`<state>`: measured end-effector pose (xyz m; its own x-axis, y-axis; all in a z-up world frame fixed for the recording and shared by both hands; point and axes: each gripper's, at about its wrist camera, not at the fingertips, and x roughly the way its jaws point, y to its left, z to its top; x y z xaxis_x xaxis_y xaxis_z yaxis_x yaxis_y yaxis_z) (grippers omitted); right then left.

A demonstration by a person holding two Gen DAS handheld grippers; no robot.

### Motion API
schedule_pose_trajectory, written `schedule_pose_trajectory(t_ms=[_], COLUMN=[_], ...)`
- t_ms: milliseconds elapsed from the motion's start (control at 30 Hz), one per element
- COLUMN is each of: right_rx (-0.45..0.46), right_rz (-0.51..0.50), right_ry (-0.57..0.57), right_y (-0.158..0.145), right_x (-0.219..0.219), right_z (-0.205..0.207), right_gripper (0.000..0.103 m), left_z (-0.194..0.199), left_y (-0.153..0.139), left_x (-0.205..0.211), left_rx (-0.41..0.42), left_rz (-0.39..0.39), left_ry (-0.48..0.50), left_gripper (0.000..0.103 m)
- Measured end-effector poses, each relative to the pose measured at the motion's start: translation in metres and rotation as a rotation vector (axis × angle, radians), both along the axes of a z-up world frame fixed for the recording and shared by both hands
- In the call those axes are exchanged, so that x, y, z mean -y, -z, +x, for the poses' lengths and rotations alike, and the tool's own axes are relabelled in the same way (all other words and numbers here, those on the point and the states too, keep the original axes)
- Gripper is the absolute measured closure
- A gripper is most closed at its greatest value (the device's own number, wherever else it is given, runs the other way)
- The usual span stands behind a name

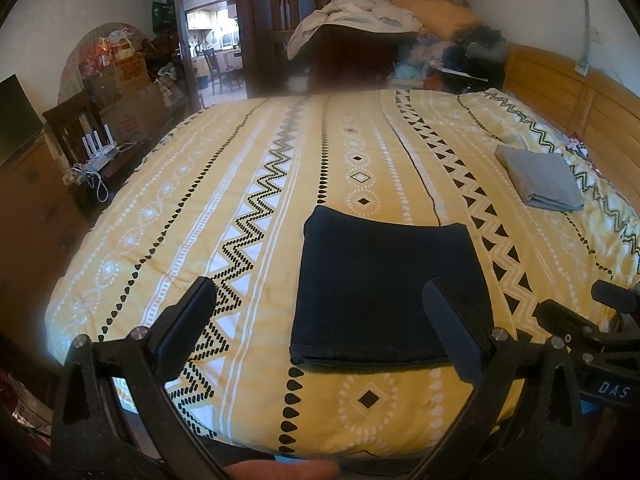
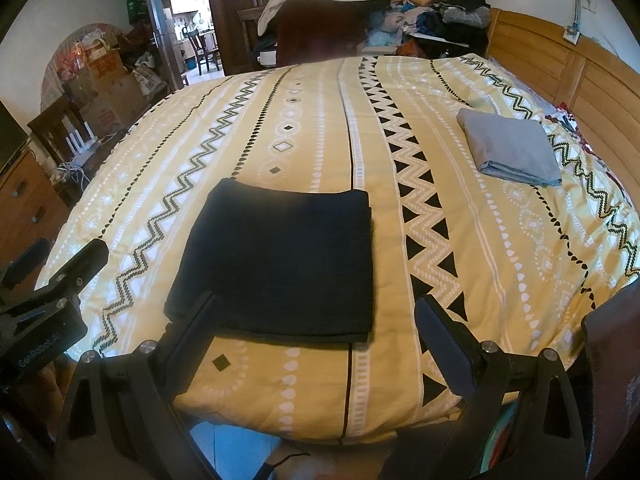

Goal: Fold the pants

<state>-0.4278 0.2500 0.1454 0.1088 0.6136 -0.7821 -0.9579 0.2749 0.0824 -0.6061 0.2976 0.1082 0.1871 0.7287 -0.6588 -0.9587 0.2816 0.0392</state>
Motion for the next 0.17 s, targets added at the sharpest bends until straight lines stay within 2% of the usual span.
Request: schedule_pose_trajectory(t_ms=[167], right_rx=[0.002], right_rz=[0.012], right_ry=[-0.001], right_y=[-0.0037], right_x=[0.0007], right_z=[0.0022], right_gripper=[0.004], left_z=[0.0025], left_y=[-0.0005], left_x=[0.0012], left_rx=[-0.001], left_rz=[0.006], left_ry=[0.006], left_gripper=[0.0])
